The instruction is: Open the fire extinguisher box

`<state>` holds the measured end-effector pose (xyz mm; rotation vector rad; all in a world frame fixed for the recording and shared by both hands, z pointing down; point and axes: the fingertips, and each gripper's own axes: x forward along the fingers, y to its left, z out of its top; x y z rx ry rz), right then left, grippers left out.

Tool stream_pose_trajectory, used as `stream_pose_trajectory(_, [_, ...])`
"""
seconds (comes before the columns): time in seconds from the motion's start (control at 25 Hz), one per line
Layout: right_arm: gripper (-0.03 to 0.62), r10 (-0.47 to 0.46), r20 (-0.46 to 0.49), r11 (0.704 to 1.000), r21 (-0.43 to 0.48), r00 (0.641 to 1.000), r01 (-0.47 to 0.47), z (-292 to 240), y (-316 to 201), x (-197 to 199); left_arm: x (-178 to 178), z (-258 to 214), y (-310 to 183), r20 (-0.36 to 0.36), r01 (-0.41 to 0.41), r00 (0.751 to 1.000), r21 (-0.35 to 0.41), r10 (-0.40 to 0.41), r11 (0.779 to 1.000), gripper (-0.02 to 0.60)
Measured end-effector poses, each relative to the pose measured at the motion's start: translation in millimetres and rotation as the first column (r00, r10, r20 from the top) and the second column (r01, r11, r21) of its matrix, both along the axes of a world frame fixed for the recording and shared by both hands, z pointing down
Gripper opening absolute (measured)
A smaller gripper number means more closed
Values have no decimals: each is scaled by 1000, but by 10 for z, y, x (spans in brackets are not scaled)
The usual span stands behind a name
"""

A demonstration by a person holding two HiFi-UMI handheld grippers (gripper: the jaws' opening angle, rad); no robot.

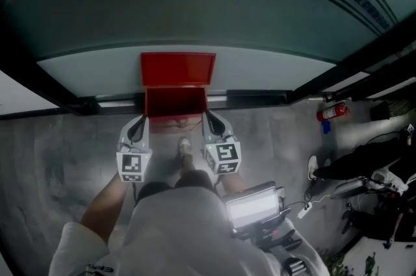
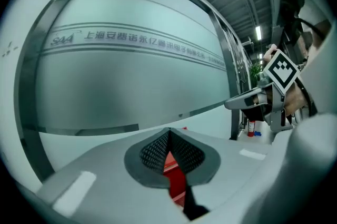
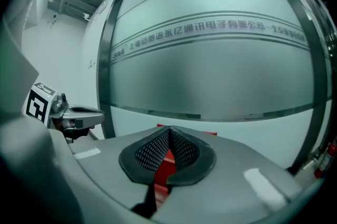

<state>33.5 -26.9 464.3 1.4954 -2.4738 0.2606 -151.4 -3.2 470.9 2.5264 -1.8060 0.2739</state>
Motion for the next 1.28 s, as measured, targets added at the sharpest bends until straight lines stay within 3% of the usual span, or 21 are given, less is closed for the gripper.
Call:
stream_pose_trajectory(0.32, [14,-5,28,999,-32,1000,6,24,706,35,-5,-68,579,-71,-5,997,-25,3,1000,2])
stream_pose_trajectory(0.68, [14,-41,71,998,-36,997,44,-280,1138,264,362,-383,983,-87,-15,996,-7,14,1000,3])
stream_pose_trajectory(1.28, [12,-70,106,997,-22,992,73,-455,1266,401,780,-512,1021,-84,-47,995,12,48,999,2])
